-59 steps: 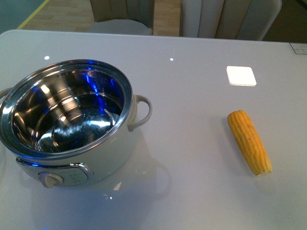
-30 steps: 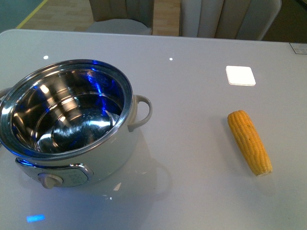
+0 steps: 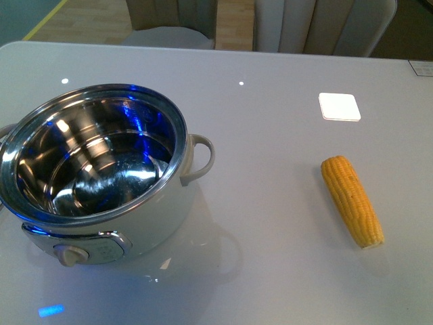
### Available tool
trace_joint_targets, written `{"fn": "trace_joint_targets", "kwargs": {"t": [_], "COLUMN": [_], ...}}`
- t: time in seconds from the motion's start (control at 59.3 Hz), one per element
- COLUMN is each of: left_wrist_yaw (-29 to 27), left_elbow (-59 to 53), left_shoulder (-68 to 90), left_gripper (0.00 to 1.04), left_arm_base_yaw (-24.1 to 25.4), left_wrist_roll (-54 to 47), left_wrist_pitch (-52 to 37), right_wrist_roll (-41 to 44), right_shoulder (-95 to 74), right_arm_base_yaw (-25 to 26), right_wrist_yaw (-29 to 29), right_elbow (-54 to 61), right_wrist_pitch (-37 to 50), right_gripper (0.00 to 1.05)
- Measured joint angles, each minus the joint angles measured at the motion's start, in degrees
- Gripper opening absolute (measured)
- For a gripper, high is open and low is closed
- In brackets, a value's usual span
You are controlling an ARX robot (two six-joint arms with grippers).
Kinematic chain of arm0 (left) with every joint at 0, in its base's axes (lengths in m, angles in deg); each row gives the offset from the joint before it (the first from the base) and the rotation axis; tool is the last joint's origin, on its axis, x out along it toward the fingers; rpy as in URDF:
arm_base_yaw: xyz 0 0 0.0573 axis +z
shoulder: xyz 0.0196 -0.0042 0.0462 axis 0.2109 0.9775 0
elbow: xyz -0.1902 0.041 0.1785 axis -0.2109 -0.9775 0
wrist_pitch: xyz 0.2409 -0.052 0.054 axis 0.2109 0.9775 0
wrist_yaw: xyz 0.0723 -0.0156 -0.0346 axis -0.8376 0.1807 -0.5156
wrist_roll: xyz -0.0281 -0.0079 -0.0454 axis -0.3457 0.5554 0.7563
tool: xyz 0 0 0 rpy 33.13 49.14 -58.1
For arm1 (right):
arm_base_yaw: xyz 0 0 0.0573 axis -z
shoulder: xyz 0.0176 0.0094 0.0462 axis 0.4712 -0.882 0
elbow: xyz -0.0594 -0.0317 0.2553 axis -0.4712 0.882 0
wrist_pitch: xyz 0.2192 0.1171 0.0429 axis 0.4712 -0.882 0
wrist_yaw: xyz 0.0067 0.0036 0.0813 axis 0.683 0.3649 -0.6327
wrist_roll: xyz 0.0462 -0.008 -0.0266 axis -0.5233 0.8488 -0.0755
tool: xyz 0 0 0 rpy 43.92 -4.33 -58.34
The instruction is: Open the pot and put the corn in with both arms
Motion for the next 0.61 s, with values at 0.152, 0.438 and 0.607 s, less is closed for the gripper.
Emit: {"fn": "trace_joint_targets", "kwargs": {"t": [0.152,0.438,0.607], "left_wrist_yaw": [2.1,3.9,1.7], "left_elbow": [-7.3,-21.4,-29.6], "left_shoulder": [-9.8,-40.8,-59.0], "left_gripper": [0.97,0.98,0.98], "left_arm_base_yaw": [-0.7,-3.3,-7.4], "left_wrist_roll": [1.2,6.0,7.5], "left_wrist_pitch": [1.0,7.1,14.8], "right_wrist_roll": [0.0,0.0,0.0], "right_shoulder": [0.0,0.0,0.0], "right_arm_base_yaw": [0.0,0.0,0.0], "right_wrist_yaw": [0.0,0.0,0.0], "right_elbow": [0.0,0.0,0.0], "right_wrist_pitch": [0.0,0.0,0.0], "right_gripper": [0.96,0.96,0.96]}}
